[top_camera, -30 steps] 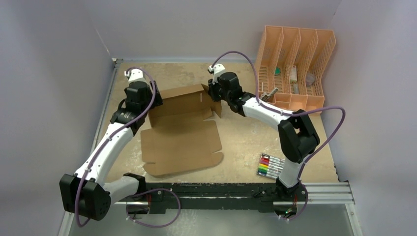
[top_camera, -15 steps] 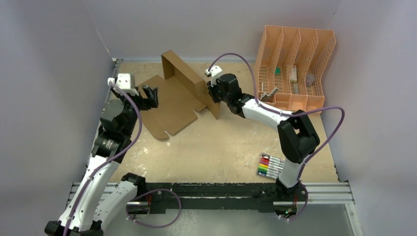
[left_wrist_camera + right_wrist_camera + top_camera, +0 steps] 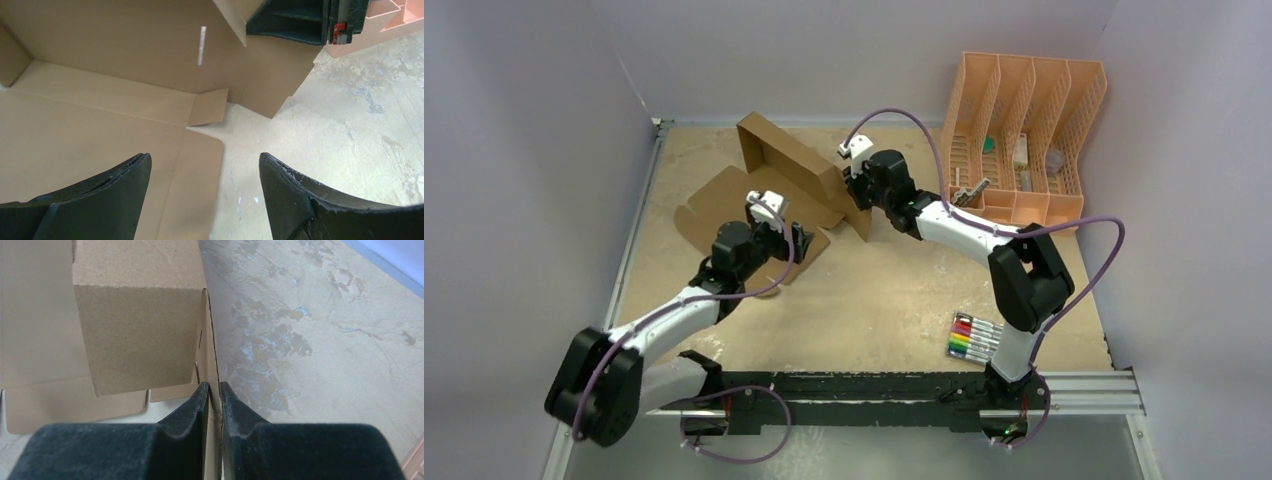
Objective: Fold the paper box
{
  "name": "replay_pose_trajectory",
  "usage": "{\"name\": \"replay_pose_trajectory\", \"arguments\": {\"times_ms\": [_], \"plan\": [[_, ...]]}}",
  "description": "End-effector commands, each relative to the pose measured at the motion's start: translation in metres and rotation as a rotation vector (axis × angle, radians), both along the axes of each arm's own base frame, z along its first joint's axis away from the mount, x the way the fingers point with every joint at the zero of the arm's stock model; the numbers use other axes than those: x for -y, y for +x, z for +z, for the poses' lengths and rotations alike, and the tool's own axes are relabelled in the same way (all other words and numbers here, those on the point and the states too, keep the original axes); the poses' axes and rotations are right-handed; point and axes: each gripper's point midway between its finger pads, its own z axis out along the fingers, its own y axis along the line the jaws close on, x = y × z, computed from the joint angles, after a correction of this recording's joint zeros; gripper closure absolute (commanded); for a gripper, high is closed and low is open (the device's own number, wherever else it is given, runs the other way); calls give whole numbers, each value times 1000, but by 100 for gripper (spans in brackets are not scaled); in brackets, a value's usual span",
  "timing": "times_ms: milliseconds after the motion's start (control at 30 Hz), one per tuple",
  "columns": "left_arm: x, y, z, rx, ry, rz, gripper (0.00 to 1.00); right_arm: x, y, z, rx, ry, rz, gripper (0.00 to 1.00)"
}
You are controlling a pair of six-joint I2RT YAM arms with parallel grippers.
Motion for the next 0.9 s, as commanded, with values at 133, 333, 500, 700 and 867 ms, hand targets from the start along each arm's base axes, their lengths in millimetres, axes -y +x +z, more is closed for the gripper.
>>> {"name": "replay_pose_trajectory", "arguments": {"times_ms": [133,333,500,700,867], "plan": [[60,35,-6,189,-20,-129,21,-9,-3,12,7,-1,61,84],[71,58,-42,171,5,-26,21,-12,-6,17,8,5,87,84],[63,88,-58,167,-14,122,25,-13,-11,17,7,5,112,84],[56,112,-69,144,-16,236,35,-16,-16,18,6,5,148,84],[57,122,-67,123,-83,294,41,-18,-20,18,5,0,179,84]]}}
